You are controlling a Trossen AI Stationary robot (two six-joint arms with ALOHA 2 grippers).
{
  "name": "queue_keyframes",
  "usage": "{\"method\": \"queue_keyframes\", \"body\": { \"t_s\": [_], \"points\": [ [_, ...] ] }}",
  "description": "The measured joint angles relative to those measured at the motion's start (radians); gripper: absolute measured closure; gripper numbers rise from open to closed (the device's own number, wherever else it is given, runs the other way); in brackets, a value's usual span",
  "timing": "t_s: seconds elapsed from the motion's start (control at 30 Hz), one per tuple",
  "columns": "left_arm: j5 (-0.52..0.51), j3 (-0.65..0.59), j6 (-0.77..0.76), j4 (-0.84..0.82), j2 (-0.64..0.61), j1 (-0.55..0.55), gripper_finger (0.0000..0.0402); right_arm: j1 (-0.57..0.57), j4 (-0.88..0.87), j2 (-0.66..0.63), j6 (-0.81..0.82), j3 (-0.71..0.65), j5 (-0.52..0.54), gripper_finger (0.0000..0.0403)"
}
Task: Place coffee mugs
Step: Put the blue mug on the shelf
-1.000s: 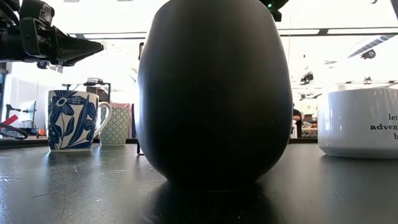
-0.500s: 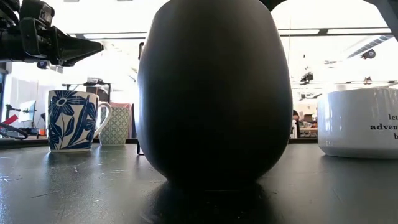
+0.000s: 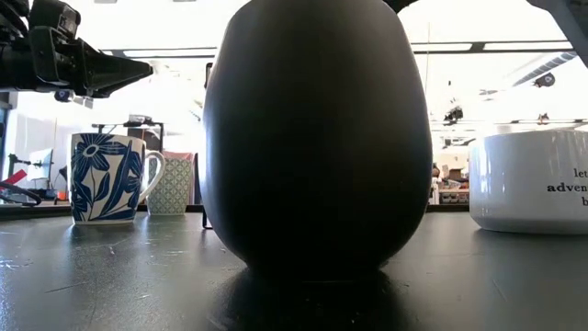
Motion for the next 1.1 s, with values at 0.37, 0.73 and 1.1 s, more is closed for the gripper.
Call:
{"method": "queue_keyframes", "body": {
  "t_s": [0.37,0.73,1.1],
  "points": [
    [0.000,0.000,0.000,0.000,0.000,0.000,0.0301,0.000,-0.001,-0.003,0.023,0.008,0.001,0.0321],
    [0.000,0.000,0.000,0.000,0.000,0.000,0.0301,0.000,-0.052,-0.007,0.076,0.035,0.006,0.0313],
    [0.000,0.000,0.000,0.000,0.000,0.000,0.0301,-0.018,-0.187,-0.081,0.143,0.032,0.132,0.0283]
  ]
}}
